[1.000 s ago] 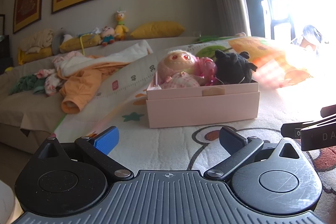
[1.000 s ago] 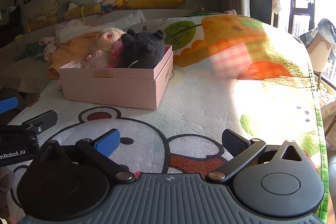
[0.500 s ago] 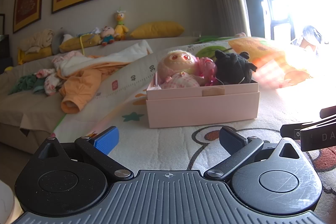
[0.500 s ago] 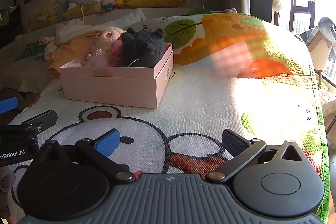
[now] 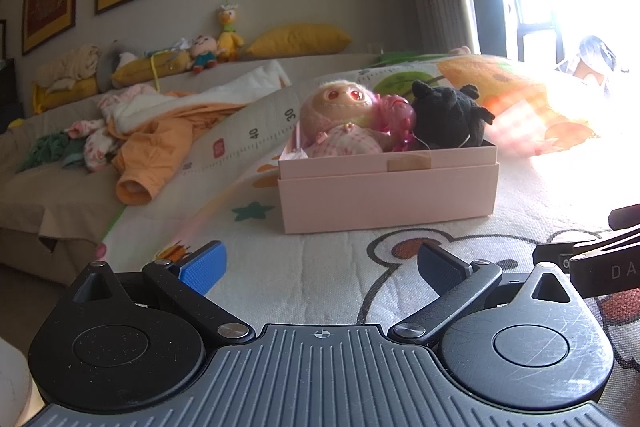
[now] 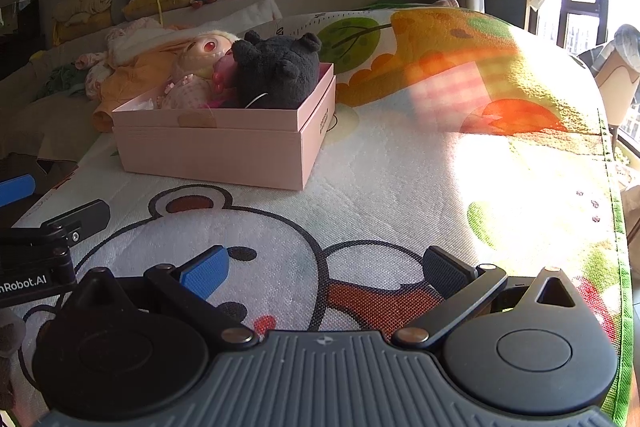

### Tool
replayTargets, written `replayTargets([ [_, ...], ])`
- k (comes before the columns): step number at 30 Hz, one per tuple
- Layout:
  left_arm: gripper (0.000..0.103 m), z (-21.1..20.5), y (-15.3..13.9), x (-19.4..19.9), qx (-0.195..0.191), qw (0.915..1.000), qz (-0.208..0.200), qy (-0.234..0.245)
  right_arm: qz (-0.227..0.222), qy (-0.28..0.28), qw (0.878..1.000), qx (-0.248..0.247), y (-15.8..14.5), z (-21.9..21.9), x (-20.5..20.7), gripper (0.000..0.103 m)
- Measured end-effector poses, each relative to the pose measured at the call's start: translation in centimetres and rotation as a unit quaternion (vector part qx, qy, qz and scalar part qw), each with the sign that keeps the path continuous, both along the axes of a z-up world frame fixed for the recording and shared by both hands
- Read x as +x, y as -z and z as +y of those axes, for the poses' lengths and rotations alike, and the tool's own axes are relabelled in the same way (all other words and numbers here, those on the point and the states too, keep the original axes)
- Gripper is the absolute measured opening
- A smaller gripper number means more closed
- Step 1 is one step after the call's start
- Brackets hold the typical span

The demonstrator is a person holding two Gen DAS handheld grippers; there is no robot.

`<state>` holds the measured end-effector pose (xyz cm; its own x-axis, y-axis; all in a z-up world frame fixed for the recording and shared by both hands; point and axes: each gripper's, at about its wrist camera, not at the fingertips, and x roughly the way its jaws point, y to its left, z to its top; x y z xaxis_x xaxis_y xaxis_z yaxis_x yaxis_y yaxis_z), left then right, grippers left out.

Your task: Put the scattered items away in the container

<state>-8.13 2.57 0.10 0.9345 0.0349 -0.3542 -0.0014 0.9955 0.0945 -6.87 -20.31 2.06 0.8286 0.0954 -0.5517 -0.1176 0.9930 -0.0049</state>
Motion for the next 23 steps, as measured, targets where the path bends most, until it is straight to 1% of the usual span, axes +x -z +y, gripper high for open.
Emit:
replayTargets([
  [4,0.103,-0.1,-0.1,0.5,0.008,0.9998,0.019,0.004,0.041,-0.014,0.999,-0.003,0.3,0.1,1.3,0.103],
  [6,0.103,-0.1,0.0,0.7,0.010,0.9995,0.029,0.002,0.056,-0.005,0.998,0.005,0.5,-0.2,1.8,0.103],
  [9,0.103,0.0,0.0,0.9,0.006,0.9993,0.036,0.003,0.061,0.002,0.998,0.013,0.5,-0.4,1.9,0.103],
  [13,0.103,0.3,-0.1,1.2,-0.002,0.9988,0.048,0.007,0.063,0.001,0.998,-0.011,0.6,0.2,2.1,0.103],
  [17,0.103,0.7,-0.5,1.9,-0.019,0.9972,0.071,0.008,0.051,-0.014,0.998,-0.043,0.4,1.0,2.9,0.103],
  [19,0.103,1.1,-1.0,2.5,-0.038,0.9962,0.078,0.013,0.031,-0.032,0.996,-0.078,0.3,1.9,4.0,0.103],
  [20,0.103,1.3,-1.4,2.7,-0.047,0.9958,0.077,0.017,0.016,-0.045,0.994,-0.099,0.4,2.3,4.5,0.103],
  [21,0.103,1.5,-1.7,2.9,-0.051,0.9958,0.073,0.018,-0.012,-0.067,0.989,-0.129,0.5,2.8,5.0,0.103],
  [22,0.103,1.8,-2.0,3.1,-0.054,0.9961,0.067,0.020,-0.019,-0.083,0.986,-0.143,0.7,3.0,5.3,0.103],
  [23,0.103,2.1,-2.3,3.3,-0.057,0.9963,0.059,0.023,-0.020,-0.088,0.986,-0.139,0.5,2.8,5.4,0.103],
])
